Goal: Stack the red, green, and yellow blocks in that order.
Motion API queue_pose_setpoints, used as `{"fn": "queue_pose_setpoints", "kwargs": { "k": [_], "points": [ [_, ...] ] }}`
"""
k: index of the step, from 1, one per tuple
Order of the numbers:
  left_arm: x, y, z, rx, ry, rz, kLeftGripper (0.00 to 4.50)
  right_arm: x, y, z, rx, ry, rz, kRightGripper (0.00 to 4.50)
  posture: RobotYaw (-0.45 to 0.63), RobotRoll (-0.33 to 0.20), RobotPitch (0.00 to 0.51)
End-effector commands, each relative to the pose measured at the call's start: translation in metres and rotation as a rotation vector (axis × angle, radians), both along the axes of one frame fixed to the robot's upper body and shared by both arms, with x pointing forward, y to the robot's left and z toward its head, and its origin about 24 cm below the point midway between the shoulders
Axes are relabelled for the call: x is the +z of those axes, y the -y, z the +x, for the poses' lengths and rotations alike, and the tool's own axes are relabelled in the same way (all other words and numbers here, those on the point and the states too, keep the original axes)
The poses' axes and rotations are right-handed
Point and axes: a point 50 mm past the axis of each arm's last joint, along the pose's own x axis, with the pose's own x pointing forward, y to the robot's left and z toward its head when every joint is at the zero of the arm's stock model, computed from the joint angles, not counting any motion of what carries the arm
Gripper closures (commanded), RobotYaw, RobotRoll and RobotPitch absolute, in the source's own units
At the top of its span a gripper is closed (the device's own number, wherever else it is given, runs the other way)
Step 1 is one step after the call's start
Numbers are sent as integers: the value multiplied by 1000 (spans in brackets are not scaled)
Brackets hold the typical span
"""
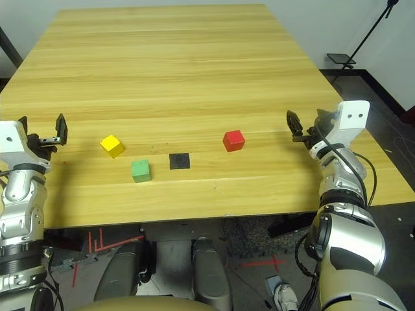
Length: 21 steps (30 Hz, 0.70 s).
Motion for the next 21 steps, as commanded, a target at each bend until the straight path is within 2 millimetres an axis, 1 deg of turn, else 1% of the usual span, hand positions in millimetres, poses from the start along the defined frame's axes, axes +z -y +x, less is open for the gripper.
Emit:
{"fn": "queue_pose_setpoints", "kwargs": {
  "k": [1, 3, 5, 7, 8, 11, 12, 15, 16, 19, 21],
  "points": [
    [-6, -3, -1, 19, -16, -12, 25, -2, 1, -1, -10, -10, 8, 0, 127, -104, 97],
    [-10, -3, -2, 14, -28, -14, 25, -2, 4, -2, -43, -7, 1, 0, 119, -102, 94],
    [-6, 0, -1, -13, -14, -21, 25, 3, 2, -1, -1, -1, -20, 0, 111, -101, 102],
    [4, 8, 2, -114, -5, -24, 25, 11, -4, 2, 116, -24, -39, 0, 100, -104, 104],
    [7, 11, 3, -167, -10, -37, 25, 15, -8, 3, 176, -33, -54, 0, 94, -106, 95],
    [21, 23, 5, -370, -49, -27, 25, 33, -15, 1, 369, -77, -122, 0, 102, -113, 87],
    [26, 25, 5, -432, -60, -16, 25, 36, -19, -1, 433, -107, -145, 0, 112, -120, 78],
    [42, 37, 4, -634, -101, 50, 25, 38, -32, -8, 622, -237, -172, 0, 124, -124, 70],
    [47, 42, 3, -700, -114, 78, 25, 40, -37, -10, 704, -273, -196, 0, 132, -117, 69],
    [58, 53, 1, -826, -137, 113, 25, 45, -51, -14, 873, -353, -271, 0, 135, -126, 71],
    [62, 60, 1, -887, -154, 131, 25, 46, -61, -9, 977, -393, -363, 0, 140, -126, 79]
  ]
}}
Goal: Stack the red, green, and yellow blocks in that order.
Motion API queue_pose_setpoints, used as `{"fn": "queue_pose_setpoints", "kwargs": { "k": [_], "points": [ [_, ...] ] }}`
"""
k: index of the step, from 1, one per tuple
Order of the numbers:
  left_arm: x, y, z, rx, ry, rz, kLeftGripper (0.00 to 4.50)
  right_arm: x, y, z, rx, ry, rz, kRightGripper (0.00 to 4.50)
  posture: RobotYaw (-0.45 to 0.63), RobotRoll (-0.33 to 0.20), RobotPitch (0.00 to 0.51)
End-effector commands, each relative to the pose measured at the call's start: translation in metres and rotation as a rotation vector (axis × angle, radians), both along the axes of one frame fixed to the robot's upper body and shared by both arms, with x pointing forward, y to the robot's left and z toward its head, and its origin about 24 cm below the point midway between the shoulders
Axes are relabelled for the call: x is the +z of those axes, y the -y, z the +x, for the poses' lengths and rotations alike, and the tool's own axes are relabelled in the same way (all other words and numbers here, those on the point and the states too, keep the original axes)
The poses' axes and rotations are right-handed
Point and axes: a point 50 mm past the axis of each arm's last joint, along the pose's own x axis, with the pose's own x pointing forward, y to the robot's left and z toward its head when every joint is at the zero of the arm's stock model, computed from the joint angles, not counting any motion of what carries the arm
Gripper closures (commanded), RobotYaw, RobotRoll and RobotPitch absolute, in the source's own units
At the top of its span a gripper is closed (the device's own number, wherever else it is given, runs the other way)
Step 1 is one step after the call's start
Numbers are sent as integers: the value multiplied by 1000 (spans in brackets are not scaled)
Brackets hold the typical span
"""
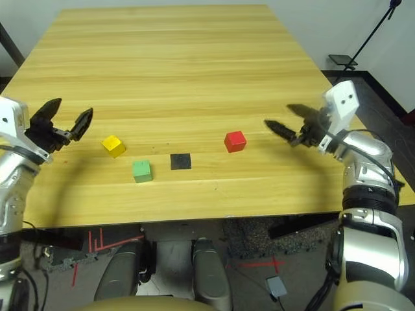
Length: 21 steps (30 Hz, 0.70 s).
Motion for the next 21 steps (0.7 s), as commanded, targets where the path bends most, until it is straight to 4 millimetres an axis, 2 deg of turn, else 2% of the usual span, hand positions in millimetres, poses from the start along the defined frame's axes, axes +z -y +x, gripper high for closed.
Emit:
{"fn": "queue_pose_setpoints", "kwargs": {
  "k": [1, 4, 11, 21],
  "points": [
    [5, 15, -2, -121, -30, 39, 25, 7, -15, 7, 199, -27, -161, 0, 146, -129, 86],
    [8, 18, -1, -139, -27, 60, 25, 9, -21, 16, 276, -23, -298, 0, 162, -138, 88],
    [17, 25, -9, -117, 3, 57, 25, 16, -30, 41, 312, 14, -552, 0, 237, -139, 98],
    [15, 23, -27, -32, -9, 47, 25, 7, -54, 56, 336, 6, -635, 0, 352, -138, 123]
  ]
}}
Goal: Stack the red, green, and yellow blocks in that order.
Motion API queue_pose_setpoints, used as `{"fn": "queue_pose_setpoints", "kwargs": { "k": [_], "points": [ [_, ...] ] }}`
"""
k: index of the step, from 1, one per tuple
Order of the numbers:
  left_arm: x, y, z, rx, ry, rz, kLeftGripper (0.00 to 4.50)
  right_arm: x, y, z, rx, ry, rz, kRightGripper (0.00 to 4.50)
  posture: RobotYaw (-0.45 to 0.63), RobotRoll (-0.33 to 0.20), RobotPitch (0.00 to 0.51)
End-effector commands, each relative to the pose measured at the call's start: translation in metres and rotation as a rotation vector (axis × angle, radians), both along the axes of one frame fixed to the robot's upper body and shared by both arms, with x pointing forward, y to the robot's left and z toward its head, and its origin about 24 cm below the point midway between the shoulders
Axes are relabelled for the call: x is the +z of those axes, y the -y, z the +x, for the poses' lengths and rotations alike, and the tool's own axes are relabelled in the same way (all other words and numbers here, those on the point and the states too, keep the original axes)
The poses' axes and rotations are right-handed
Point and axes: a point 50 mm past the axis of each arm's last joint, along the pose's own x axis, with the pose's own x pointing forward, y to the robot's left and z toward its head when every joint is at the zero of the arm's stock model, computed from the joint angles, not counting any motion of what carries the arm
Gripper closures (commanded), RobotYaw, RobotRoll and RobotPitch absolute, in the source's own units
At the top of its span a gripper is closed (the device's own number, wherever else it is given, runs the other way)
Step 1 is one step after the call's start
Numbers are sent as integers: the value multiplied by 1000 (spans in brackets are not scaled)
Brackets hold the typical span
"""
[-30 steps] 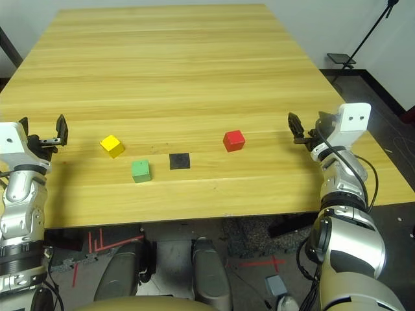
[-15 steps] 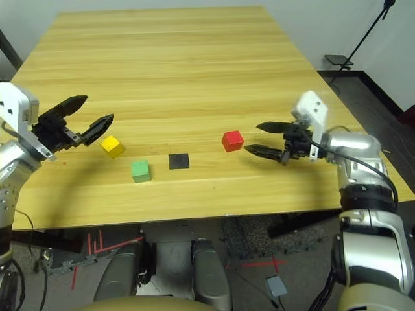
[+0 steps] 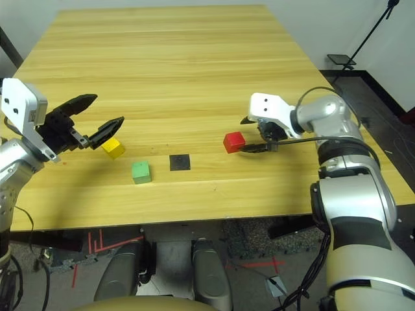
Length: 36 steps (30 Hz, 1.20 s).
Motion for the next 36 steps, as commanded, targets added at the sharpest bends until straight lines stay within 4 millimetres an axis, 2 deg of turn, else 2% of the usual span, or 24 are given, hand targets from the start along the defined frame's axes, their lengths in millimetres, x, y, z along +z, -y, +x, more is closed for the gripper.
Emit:
{"fn": "queue_pose_setpoints", "kwargs": {
  "k": [1, 8, 11, 16, 21, 26, 30, 36],
  "points": [
    [-1, 0, -8, 26, -7, -9, 25, -4, -5, 3, 1, -10, -39, 0, 360, -137, 123],
    [1, 0, -20, 67, -9, -17, 25, -13, -15, 6, 11, -19, -64, 0, 424, -130, 131],
    [1, -1, -21, 83, -11, -18, 0, -14, -19, 7, 11, -20, -68, 591, 428, -132, 132],
    [1, -1, -19, 86, -16, -20, 0, -11, -20, 8, 9, -31, -69, 2326, 411, -142, 132],
    [2, 2, -12, 62, -17, -22, 0, 6, -28, 7, 95, -101, -23, 2370, 387, -154, 128],
    [1, 8, -2, 23, -35, -16, 0, 19, -62, 7, 221, -214, 62, 2370, 352, -167, 117],
    [-4, 15, 3, -26, -77, -1, 0, 22, -98, -2, 311, -221, 63, 2370, 343, -175, 118],
    [-9, 24, 6, -67, -136, 13, 0, 18, -122, -12, 352, -230, 50, 2370, 369, -188, 113]
  ]
}}
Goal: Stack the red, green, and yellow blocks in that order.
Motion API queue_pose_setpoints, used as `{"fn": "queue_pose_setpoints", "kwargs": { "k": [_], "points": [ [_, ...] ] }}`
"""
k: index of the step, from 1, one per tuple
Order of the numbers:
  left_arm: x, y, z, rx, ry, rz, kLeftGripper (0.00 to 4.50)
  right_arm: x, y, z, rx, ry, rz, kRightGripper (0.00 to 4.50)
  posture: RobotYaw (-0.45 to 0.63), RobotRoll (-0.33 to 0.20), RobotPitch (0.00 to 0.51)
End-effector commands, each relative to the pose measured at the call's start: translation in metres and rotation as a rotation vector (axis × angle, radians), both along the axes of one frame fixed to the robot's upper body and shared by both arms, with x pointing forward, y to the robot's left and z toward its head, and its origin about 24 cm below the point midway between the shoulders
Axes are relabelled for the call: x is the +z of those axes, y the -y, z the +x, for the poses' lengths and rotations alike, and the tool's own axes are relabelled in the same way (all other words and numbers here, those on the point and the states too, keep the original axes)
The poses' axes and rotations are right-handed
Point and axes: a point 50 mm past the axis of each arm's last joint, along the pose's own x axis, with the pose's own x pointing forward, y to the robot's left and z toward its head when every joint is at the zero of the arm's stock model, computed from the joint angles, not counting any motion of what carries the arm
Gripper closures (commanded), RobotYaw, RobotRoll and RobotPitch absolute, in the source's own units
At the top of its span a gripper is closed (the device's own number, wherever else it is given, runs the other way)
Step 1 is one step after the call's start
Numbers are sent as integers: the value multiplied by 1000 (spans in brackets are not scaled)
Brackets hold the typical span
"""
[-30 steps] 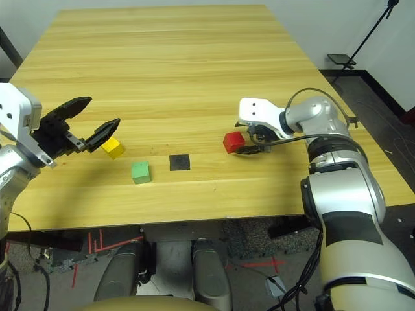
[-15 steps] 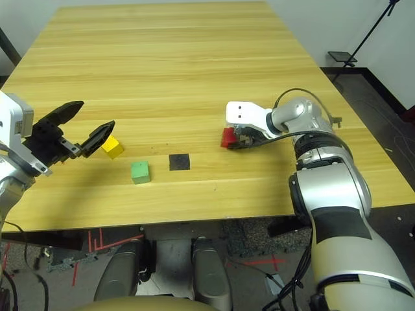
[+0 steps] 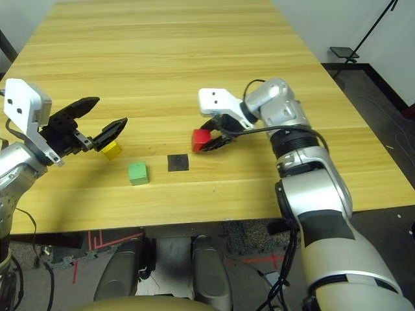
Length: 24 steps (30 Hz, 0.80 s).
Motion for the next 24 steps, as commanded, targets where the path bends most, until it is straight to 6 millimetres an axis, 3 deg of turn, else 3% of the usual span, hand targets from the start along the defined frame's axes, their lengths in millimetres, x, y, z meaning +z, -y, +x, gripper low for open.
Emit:
{"fn": "queue_pose_setpoints", "kwargs": {
  "k": [1, 10, 24],
  "points": [
    [-11, 6, 0, -50, -90, 44, 0, -5, -12, -4, 21, -5, -1, 2370, 377, -190, 114],
    [-20, 1, -17, -196, -195, 158, 0, -16, -25, -3, 56, -2, -33, 2370, 434, -198, 112],
    [-24, -2, -29, -234, -208, 192, 0, -33, -31, 2, 56, 7, -58, 2370, 483, -195, 127]
  ]
}}
